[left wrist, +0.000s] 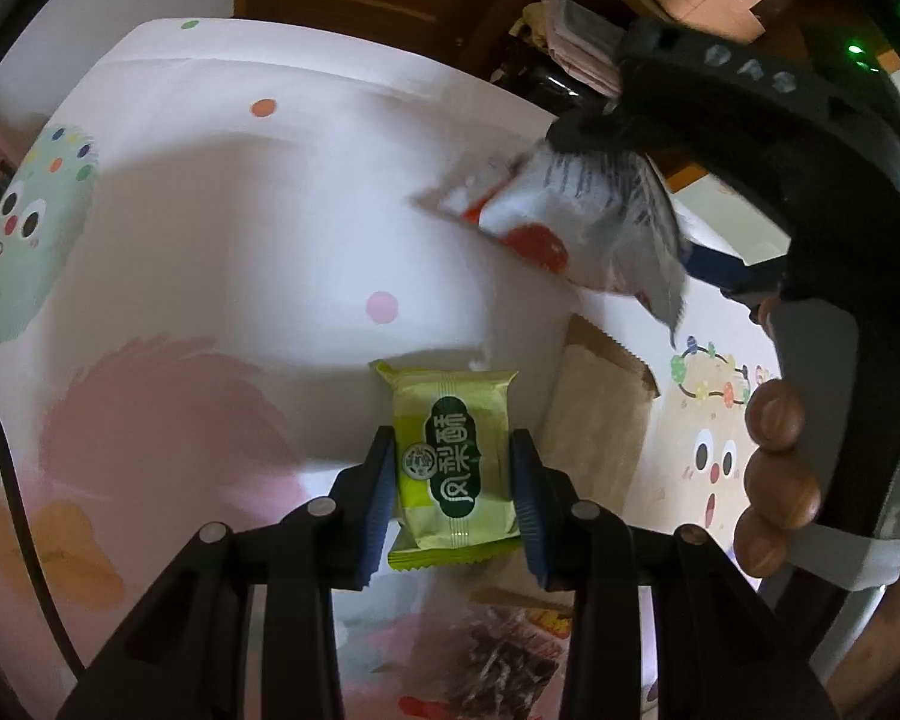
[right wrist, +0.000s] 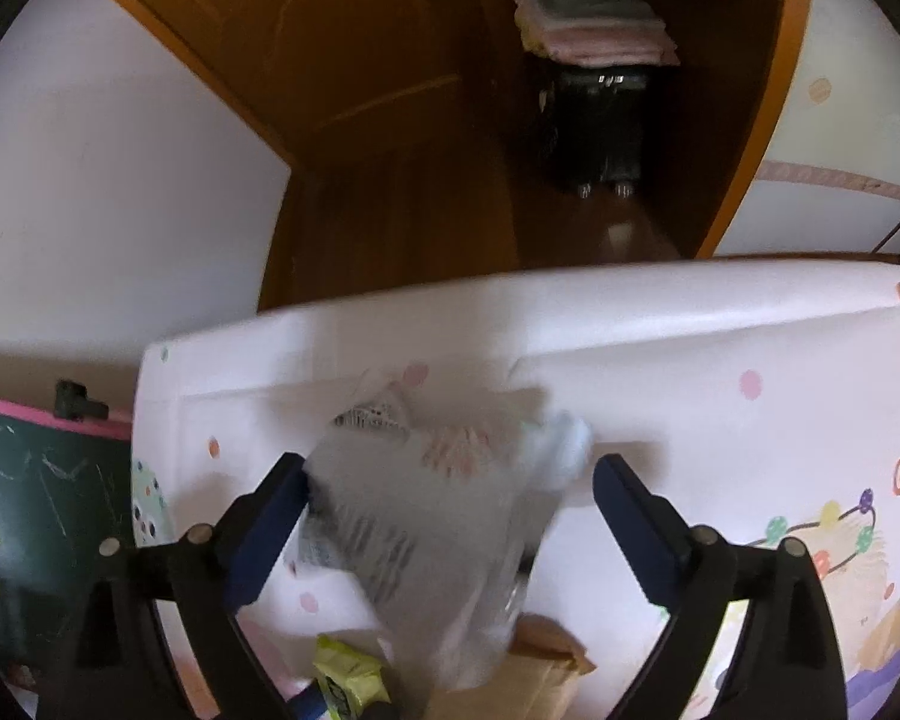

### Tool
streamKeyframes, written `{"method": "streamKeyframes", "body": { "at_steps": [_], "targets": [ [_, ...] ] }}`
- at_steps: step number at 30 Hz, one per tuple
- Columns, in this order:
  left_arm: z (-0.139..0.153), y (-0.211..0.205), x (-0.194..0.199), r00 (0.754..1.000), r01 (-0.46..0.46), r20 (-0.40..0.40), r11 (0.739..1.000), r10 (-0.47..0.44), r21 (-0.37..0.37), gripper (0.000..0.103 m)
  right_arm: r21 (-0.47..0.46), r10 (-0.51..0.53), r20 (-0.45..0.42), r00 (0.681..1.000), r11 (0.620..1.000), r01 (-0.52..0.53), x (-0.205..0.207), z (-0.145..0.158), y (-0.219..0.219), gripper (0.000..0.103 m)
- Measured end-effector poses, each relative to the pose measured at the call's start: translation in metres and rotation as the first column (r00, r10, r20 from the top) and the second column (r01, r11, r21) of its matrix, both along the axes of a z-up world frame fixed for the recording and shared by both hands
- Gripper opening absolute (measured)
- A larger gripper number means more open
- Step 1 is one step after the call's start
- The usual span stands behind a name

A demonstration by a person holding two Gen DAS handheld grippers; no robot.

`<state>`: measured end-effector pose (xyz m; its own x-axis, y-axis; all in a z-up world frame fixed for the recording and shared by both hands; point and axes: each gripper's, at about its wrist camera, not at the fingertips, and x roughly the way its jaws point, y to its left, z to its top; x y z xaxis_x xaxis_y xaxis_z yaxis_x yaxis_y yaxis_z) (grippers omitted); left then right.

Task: Organize snacks
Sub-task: 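Grasp the green-wrapped cake with the left gripper while the right grasps the white wrapper, then lower the green cake and white wrapper into the white tray and open both grippers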

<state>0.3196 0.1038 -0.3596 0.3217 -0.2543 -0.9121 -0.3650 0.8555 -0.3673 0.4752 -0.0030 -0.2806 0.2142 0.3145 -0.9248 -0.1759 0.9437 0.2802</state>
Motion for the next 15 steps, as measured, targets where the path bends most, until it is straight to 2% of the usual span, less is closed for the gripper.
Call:
{"method": "streamKeyframes", "body": {
  "at_steps": [1,2,3,5,8,11,15],
  "targets": [
    [0.000,0.001,-0.002,1.000,-0.004,-0.001,1.000,0.004,-0.001,0.035,-0.022,0.007,-0.010,1.000,1.000,-0.007,0.000,-0.002,0.003,0.096],
    [0.000,0.000,0.000,1.000,-0.005,-0.003,1.000,0.005,0.002,0.035,-0.054,0.013,-0.022,1.000,0.998,-0.014,-0.002,-0.006,0.006,0.091],
    [0.000,0.000,-0.001,1.000,-0.006,-0.004,1.000,0.006,0.007,0.035,-0.072,0.019,-0.032,0.999,0.997,-0.021,-0.003,-0.009,0.009,0.073],
    [0.000,0.001,-0.004,1.000,-0.009,-0.007,1.000,0.009,0.015,0.035,-0.076,0.030,-0.028,0.999,0.997,-0.032,-0.009,-0.010,0.011,0.064],
    [0.003,-0.002,-0.006,1.000,-0.013,-0.009,0.999,0.014,0.030,0.035,-0.064,0.036,-0.037,0.999,0.997,-0.038,-0.018,-0.008,0.011,0.061],
    [0.011,-0.006,-0.009,1.000,-0.017,-0.002,0.999,0.017,0.043,0.035,-0.074,0.042,-0.003,0.999,0.996,-0.043,-0.030,0.000,0.009,0.060],
    [0.030,-0.007,-0.021,1.000,-0.009,0.028,0.996,0.007,0.085,0.035,-0.017,0.030,0.029,0.999,0.999,-0.029,-0.048,0.026,-0.006,0.060]
  ]
}}
